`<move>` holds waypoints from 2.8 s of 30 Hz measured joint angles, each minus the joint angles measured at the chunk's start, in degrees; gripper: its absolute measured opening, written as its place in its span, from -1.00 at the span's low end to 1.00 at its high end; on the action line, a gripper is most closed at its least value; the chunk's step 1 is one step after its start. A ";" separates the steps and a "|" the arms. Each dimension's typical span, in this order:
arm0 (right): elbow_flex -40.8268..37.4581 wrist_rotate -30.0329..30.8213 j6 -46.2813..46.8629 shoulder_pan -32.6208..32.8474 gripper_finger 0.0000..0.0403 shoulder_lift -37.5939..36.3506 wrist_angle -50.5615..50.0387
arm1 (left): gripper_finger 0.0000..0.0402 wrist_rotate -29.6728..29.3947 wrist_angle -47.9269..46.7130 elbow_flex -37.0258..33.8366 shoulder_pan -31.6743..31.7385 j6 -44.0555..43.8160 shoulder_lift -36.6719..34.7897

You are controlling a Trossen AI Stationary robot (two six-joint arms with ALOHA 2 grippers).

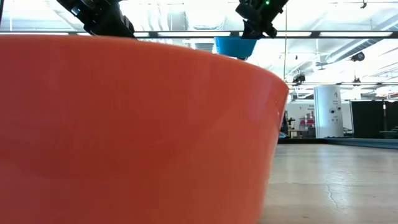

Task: Pick & Place Mini bowls
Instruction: Stack the top blue bowl on the blue bowl on the shelf, then stack the top orange bowl on the orange bowl on the shelf

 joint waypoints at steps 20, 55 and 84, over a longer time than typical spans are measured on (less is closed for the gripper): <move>-2.59 -6.09 3.42 -9.30 -0.94 0.02 1.66 | -1.00 0.00 0.00 0.00 0.00 0.01 0.00; -10.73 -6.05 7.32 -9.21 -0.93 0.02 7.90 | -1.00 0.00 0.00 0.00 0.02 0.05 0.00; -10.73 -6.05 6.35 -9.19 -0.55 0.02 7.98 | -1.00 0.00 0.00 0.00 0.00 -0.06 0.00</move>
